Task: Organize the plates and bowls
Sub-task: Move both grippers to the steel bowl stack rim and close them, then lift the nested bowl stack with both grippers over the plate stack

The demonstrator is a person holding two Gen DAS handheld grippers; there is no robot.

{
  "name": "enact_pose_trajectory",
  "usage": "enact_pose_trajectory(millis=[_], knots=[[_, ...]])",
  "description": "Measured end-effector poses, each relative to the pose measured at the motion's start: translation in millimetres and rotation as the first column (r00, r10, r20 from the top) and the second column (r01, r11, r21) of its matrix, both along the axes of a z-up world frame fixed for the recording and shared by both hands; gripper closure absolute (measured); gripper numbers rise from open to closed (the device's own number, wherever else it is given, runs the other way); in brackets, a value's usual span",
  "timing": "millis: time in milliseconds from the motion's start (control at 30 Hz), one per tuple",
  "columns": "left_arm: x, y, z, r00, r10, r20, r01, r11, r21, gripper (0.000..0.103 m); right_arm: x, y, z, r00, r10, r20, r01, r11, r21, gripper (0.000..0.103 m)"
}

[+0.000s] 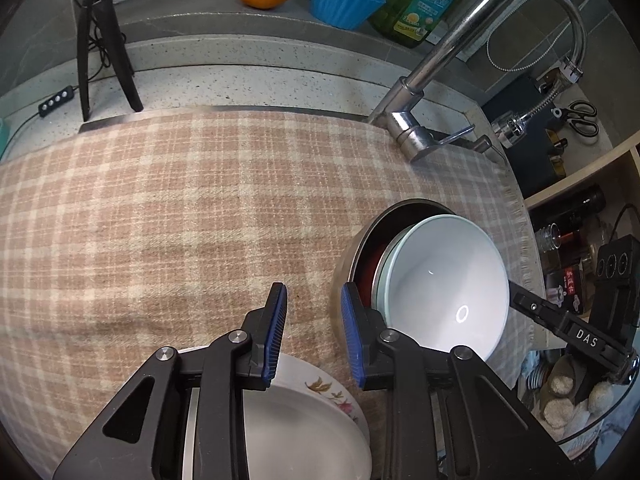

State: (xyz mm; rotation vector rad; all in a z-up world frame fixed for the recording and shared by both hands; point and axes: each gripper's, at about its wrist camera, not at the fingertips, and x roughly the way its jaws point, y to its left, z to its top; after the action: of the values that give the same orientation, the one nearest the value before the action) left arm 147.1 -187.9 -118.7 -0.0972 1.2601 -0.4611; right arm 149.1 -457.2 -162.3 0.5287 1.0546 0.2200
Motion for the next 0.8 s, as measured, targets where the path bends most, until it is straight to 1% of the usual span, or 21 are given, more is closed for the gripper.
enact_pose_trajectory(millis=[200, 300, 433, 700, 800], knots=[[-1, -5, 1, 1.0, -0.022, 0.001, 0.022, 1.0, 0.002, 0.079, 2, 5, -8, 1.0, 0.018, -0.022, -0.018, 1.0, -0.018, 0.089], [-4, -9, -4, 0.999, -0.045, -0.011, 0.045, 0.999, 0.007, 0.084, 3, 9, -10, 0.999, 0.027, -0.028, -0.028, 0.999, -0.04, 0.09], [-4, -14, -9, 0.998, -0.057, -0.023, 0.058, 0.998, 0.013, 0.087, 6, 12, -17, 0.998, 0.033, -0.051, -0.035, 0.999, -0.035, 0.092], [0, -26, -18, 0.996, -0.081, -0.047, 0.082, 0.996, 0.027, 0.093, 9, 16, -16, 0.997, 0.045, -0.063, -0.049, 0.997, -0.066, 0.092], [2, -28, -19, 0.995, -0.084, -0.051, 0.085, 0.996, 0.029, 0.093, 10, 14, -17, 0.996, 0.041, -0.078, -0.045, 0.998, -0.053, 0.094]])
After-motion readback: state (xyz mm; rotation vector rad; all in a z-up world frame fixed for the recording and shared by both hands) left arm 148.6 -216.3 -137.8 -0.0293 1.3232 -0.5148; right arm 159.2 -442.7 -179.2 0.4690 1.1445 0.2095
